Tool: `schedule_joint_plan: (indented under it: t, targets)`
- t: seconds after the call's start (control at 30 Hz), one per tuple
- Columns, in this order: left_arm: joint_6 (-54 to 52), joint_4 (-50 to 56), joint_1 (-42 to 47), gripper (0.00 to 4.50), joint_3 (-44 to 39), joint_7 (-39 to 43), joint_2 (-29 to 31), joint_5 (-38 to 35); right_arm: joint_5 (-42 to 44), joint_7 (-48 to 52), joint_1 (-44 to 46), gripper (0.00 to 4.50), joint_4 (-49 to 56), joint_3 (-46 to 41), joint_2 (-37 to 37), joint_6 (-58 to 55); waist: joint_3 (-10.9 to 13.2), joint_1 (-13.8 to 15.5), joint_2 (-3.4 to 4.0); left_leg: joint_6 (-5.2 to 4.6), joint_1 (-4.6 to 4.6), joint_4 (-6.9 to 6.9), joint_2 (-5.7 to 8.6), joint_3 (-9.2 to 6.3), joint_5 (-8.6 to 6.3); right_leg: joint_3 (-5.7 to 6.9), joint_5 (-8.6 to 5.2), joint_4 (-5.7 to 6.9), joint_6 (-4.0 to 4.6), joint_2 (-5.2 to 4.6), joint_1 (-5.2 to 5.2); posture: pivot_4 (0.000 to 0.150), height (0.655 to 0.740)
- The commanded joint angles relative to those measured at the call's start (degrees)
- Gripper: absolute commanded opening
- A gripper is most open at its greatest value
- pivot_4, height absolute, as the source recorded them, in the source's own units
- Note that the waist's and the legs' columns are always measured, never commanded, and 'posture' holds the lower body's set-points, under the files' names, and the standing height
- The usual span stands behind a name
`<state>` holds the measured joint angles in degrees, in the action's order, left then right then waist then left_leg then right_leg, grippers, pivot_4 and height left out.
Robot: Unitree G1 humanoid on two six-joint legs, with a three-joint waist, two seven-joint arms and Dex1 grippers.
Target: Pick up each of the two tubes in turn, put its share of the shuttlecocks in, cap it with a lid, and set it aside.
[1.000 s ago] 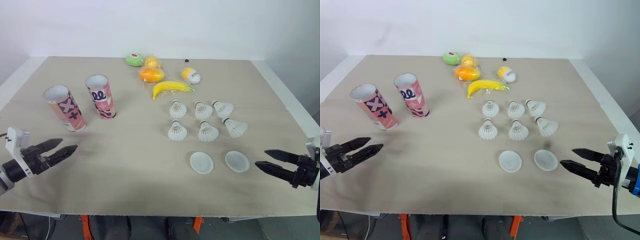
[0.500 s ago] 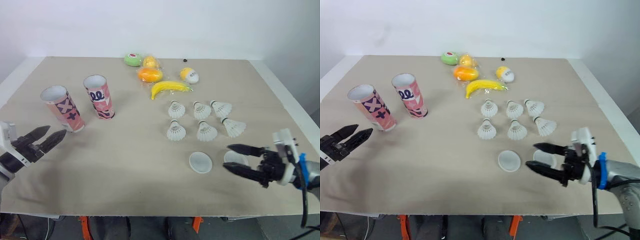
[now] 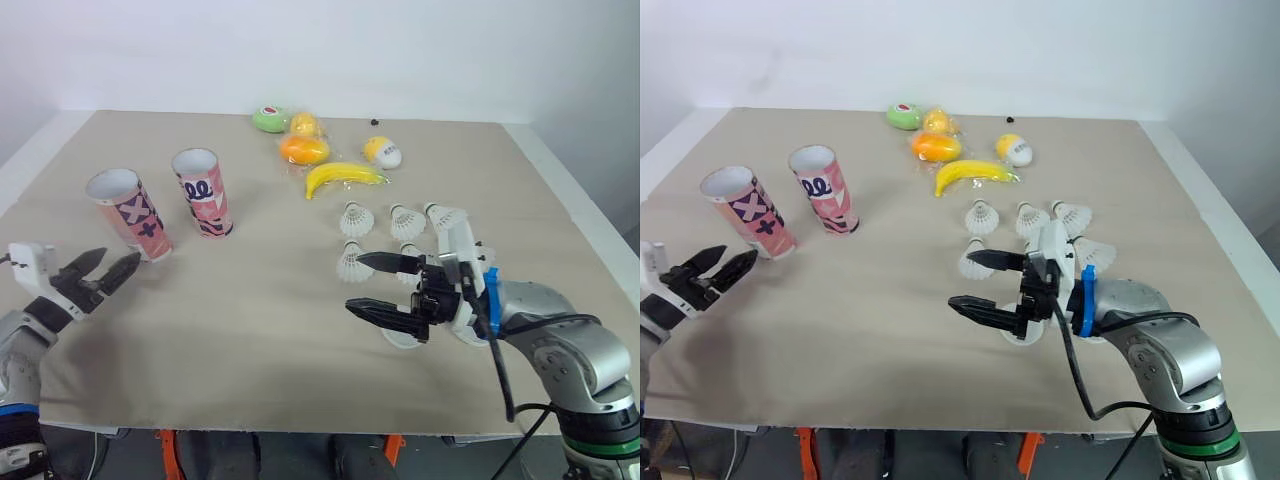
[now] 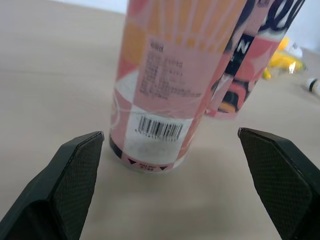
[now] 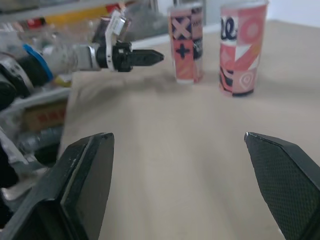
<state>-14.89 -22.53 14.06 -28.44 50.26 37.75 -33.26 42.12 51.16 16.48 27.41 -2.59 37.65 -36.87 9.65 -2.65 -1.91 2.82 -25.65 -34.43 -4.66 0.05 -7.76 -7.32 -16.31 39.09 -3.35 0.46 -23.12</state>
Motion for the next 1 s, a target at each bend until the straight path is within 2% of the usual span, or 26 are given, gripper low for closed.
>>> schedule_joint_plan:
  t: [0.03, 0.5, 1.0]
  targets:
    - [3.6, -5.0, 4.2, 4.5, 1.7, 1.4, 0.9, 2.6, -1.8, -2.4, 1.5, 4.47, 1.5, -0.4, -0.8, 2.0, 0.0, 0.0, 0.0, 0.0, -0.01, 0.02, 0.0, -0.03, 0.0, 0.02, -0.01, 0.01, 0.02, 0.02, 0.0, 0.15, 0.74]
    - [15.7, -28.9, 21.8, 4.5, 8.9, 6.1, 2.7, 12.3, -0.2, -5.4, -0.5, 4.47, 6.0, -1.6, -1.7, 2.3, 0.0, 0.0, -0.01, 0.0, -0.09, 0.02, 0.0, -0.17, 0.0, 0.04, -0.01, 0.05, -0.01, 0.14, 0.01, 0.15, 0.74]
    - [25.2, -41.4, 30.8, 4.5, 13.1, 3.8, 1.6, 19.5, 0.3, -7.9, -2.2, 4.47, 7.7, -2.3, -2.1, 3.4, 0.0, 0.1, -0.01, 0.0, -0.25, -0.01, 0.03, -0.32, 0.01, 0.07, -0.01, 0.07, 0.03, 0.18, -0.01, 0.15, 0.74]
